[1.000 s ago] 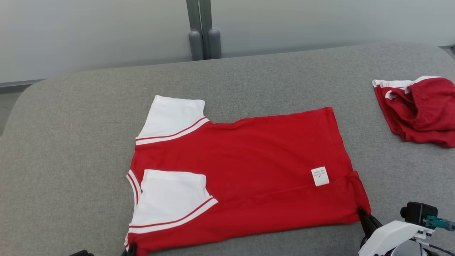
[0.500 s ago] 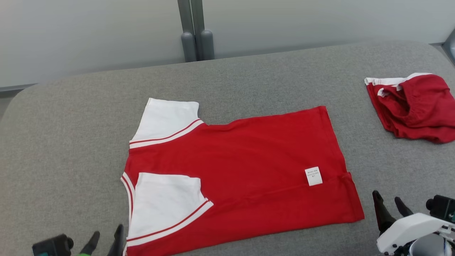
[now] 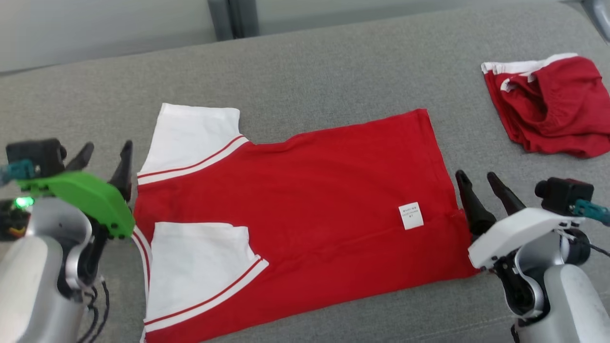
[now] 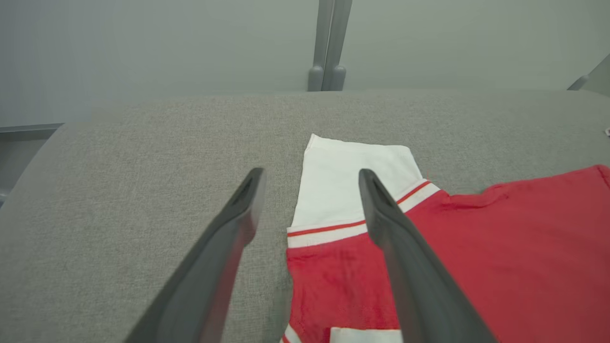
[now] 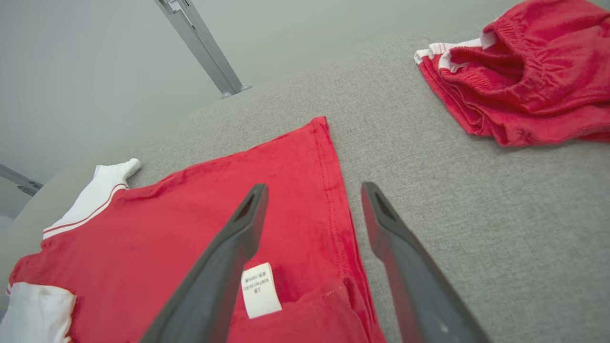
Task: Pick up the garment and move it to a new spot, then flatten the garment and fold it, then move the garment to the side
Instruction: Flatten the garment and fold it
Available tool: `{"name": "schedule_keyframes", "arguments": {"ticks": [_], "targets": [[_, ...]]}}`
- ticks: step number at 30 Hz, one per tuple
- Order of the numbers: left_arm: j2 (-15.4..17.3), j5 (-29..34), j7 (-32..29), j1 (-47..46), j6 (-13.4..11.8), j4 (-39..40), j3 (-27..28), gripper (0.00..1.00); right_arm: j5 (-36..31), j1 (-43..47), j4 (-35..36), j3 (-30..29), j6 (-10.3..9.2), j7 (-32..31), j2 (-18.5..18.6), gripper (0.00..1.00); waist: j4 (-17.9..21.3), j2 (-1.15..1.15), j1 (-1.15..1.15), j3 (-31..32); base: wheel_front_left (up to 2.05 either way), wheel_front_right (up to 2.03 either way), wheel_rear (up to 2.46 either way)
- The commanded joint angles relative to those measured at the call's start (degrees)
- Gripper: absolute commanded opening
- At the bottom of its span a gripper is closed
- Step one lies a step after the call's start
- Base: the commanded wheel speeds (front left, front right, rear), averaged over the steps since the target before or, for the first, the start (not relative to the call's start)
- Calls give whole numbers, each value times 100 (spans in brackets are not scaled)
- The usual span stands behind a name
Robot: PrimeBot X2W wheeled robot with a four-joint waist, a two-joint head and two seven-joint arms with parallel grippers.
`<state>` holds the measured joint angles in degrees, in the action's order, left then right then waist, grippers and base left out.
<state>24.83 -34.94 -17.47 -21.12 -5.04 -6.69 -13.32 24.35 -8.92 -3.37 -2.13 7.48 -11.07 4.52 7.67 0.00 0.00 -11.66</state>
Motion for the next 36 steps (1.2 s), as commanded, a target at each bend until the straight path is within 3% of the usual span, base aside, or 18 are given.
{"name": "schedule_keyframes", "arguments": {"ticks": [1, 12, 18, 25, 26, 27, 29, 30, 36], "targets": [[51, 93, -76, -354, 28, -179, -42, 100, 28, -190, 16, 92, 2, 39, 14, 100, 355, 0, 0, -662, 0, 0, 0], [-19, 313, -922, -2431, 102, -1888, -372, 100, 155, -1017, -120, 632, 2, 304, 155, 100, 711, 0, 0, -1709, 0, 0, 0], [29, 470, -935, -2796, 41, -2368, -460, 100, 186, -1120, -101, 718, 2, 419, 238, 100, 742, 0, 0, -1821, 0, 0, 0], [34, 522, -904, -2882, 144, -2667, -562, 100, 212, -1144, -21, 774, 2, 460, 255, 100, 694, 0, 0, -1819, 0, 0, 0], [32, 525, -906, -2898, 156, -2697, -584, 91, 221, -1151, -17, 789, 2, 459, 252, 100, 689, 0, 0, -1817, 0, 0, 0], [35, 539, -911, -2914, 179, -2722, -616, 49, 222, -1157, -13, 796, 2, 457, 254, 100, 685, 0, 0, -1816, 0, 0, 0], [28, 522, -870, -2940, 232, -2746, -654, 11, 226, -1171, 0, 804, 2, 451, 268, 100, 672, 0, 0, -1806, 0, 0, 0], [4, 504, -848, -2940, 258, -2743, -664, 0, 225, -1175, 4, 800, 2, 452, 280, 100, 662, 0, 0, -1795, 0, 0, 0], [-91, 517, -497, -2924, 400, -2669, -736, 0, 125, -1314, -107, 746, 2, 389, 430, 100, 535, 0, 0, -1642, 0, 0, 0]]}}
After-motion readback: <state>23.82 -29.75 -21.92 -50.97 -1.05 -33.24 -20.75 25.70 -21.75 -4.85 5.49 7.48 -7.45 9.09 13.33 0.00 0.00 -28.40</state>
